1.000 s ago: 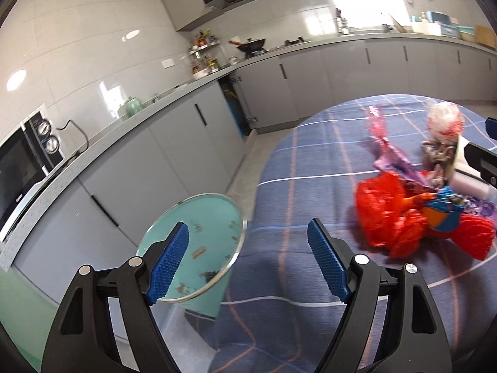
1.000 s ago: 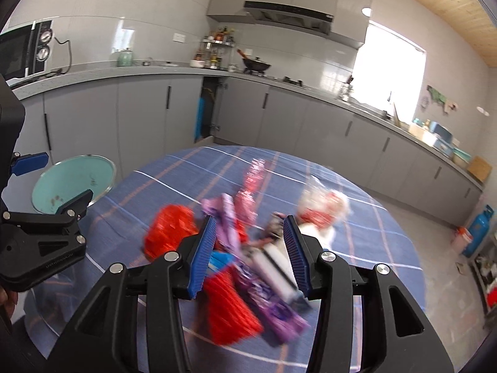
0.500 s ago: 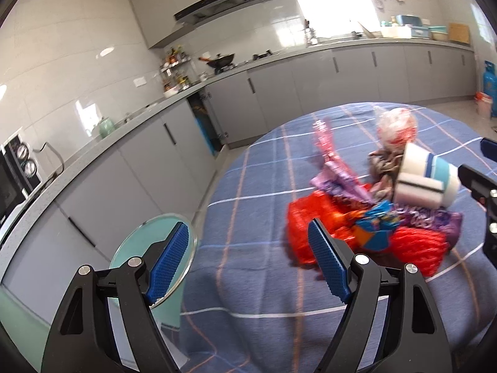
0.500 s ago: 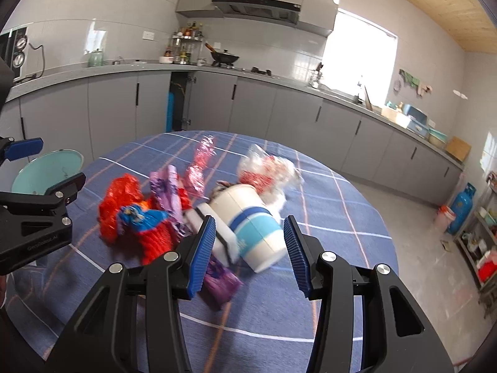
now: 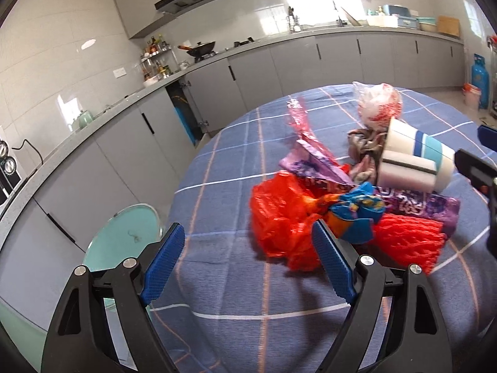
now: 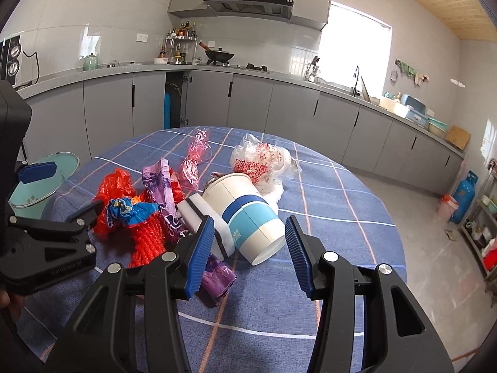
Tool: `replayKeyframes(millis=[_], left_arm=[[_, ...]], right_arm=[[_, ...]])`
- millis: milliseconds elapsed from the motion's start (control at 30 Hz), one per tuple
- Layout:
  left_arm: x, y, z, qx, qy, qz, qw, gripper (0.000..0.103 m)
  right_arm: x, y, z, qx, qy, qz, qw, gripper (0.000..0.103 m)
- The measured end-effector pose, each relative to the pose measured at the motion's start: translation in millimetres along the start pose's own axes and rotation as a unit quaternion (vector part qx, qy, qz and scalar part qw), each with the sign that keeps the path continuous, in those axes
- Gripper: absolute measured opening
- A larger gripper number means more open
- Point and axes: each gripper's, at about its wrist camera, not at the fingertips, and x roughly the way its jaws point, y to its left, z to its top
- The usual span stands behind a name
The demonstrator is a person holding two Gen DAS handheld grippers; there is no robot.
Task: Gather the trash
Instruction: 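Grasp the red plastic bag with the left gripper while the right gripper grasps the orange wrapper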
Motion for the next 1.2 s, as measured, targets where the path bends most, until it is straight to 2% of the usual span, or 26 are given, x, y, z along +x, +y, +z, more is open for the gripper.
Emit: replayKeyframes(millis=[233, 333, 400, 433, 467, 500, 600, 700, 800, 933, 1033, 1200], left_arm=[[9.4, -11.6, -5.4, 0.014, 0.010, -0.017, 0.9997, 0.083], [16.3, -13.3, -5.5, 0.014, 0.016, -0.032, 0.9993, 0.078], [18.0, -15.1, -5.2, 0.011, 0.020, -0.059, 0.9980, 0.054], [20.0, -17.3, -5.9, 0.010, 0.024, -0.073, 0.9970, 0.050], [21.5, -18.3, -6.8, 0.009, 0.027, -0.085, 0.9959, 0.041], [22.4, -19.3, -7.7, 0.012, 0.028, -0.093, 0.9952, 0.028], [21.3, -23.8, -9.9, 0.019, 0.024, -0.118, 0.9926, 0.009], [15.3, -19.6, -8.3, 0.018, 0.008, -0.121, 0.9925, 0.006], [5.6, -8.5, -4.4, 0.013, -0.012, -0.107, 0.9941, 0.006], [-3.8, 10.4, -2.1, 0.003, -0.030, -0.079, 0.9964, 0.005], [-7.6, 21.1, -3.8, 0.003, -0.039, -0.043, 0.9983, 0.005], [-2.6, 39.9, -10.2, -0.012, -0.025, -0.005, 0.9996, 0.005]], right_arm=[[9.6, -5.3, -6.6, 0.011, 0.010, -0.007, 1.000, 0.049], [10.5, -4.9, -7.5, 0.011, 0.010, -0.005, 1.000, 0.049], [9.8, -4.4, -7.8, 0.011, 0.007, -0.006, 1.000, 0.050], [9.9, -4.8, -7.8, 0.013, 0.007, -0.006, 1.000, 0.050], [10.1, -5.6, -7.7, 0.014, 0.007, -0.005, 1.000, 0.050], [10.1, -5.7, -7.9, 0.016, 0.007, -0.004, 1.000, 0.050], [10.4, -6.1, -8.3, 0.016, 0.007, -0.003, 1.000, 0.050], [9.3, -3.8, -6.7, 0.012, 0.005, -0.001, 1.000, 0.050], [6.1, -2.3, -3.1, 0.013, -0.003, 0.001, 1.000, 0.050], [-0.4, 1.5, 7.9, 0.015, -0.020, 0.015, 1.000, 0.050], [-2.0, 15.0, 18.3, 0.000, -0.028, 0.037, 0.999, 0.050], [0.5, 46.6, 26.9, -0.031, -0.031, 0.075, 0.996, 0.050]])
